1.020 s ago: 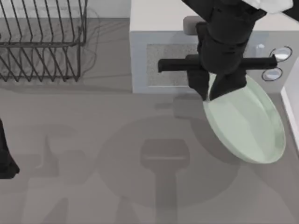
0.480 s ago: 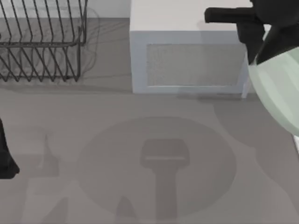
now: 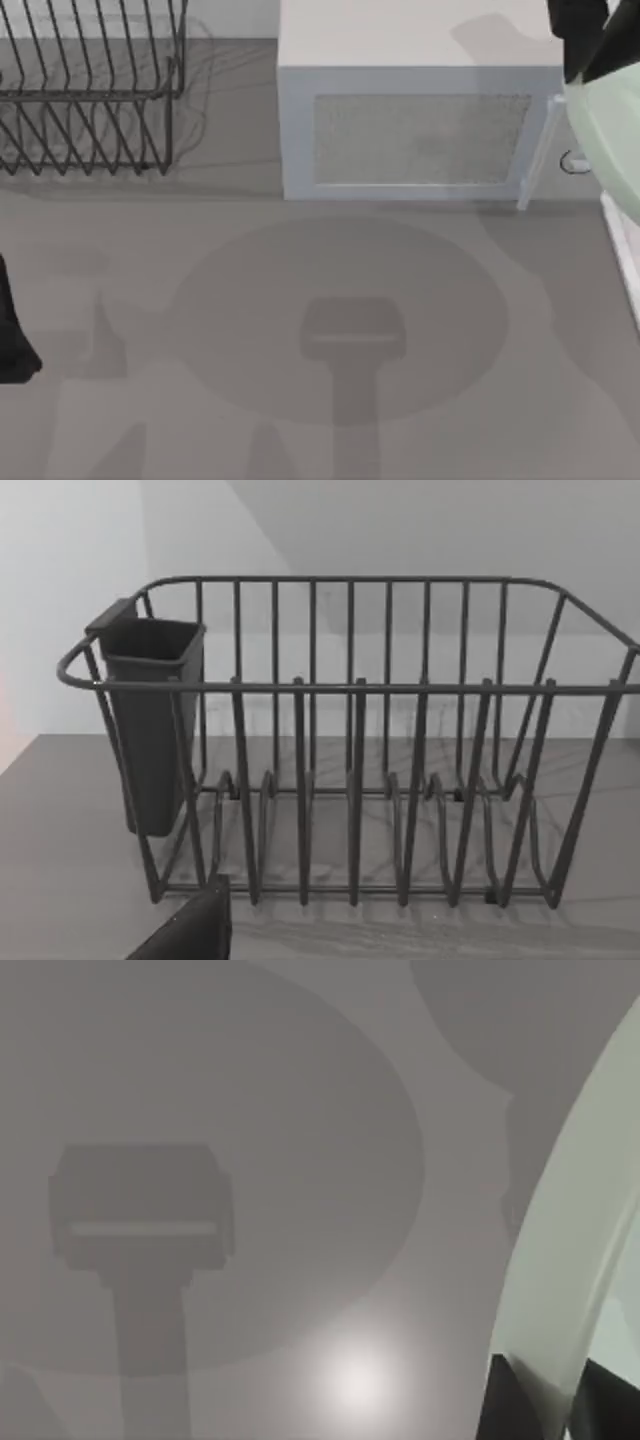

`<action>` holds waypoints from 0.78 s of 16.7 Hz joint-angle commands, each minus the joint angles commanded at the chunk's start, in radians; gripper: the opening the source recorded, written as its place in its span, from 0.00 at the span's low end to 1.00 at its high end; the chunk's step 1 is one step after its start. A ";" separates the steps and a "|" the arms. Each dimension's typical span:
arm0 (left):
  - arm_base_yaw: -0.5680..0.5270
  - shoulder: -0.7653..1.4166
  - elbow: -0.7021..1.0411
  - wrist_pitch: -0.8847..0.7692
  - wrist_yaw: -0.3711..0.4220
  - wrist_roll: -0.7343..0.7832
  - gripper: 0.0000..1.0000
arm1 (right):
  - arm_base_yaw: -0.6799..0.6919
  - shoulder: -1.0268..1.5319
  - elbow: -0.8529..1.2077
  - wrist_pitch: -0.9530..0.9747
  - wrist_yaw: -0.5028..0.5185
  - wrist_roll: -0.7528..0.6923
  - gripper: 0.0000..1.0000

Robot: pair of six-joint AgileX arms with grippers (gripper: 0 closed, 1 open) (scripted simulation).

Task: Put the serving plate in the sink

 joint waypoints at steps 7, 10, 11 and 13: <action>0.000 0.000 0.000 0.000 0.000 0.000 1.00 | -0.303 0.313 0.349 0.000 0.030 -0.240 0.00; 0.000 0.000 0.000 0.000 0.000 0.000 1.00 | -0.414 0.483 0.448 0.009 0.016 -0.360 0.00; 0.000 0.000 0.000 0.000 0.000 0.000 1.00 | -0.437 0.536 0.466 0.012 0.007 -0.396 0.00; 0.000 0.000 0.000 0.000 0.000 0.000 1.00 | -0.469 0.622 0.484 0.019 -0.014 -0.460 0.00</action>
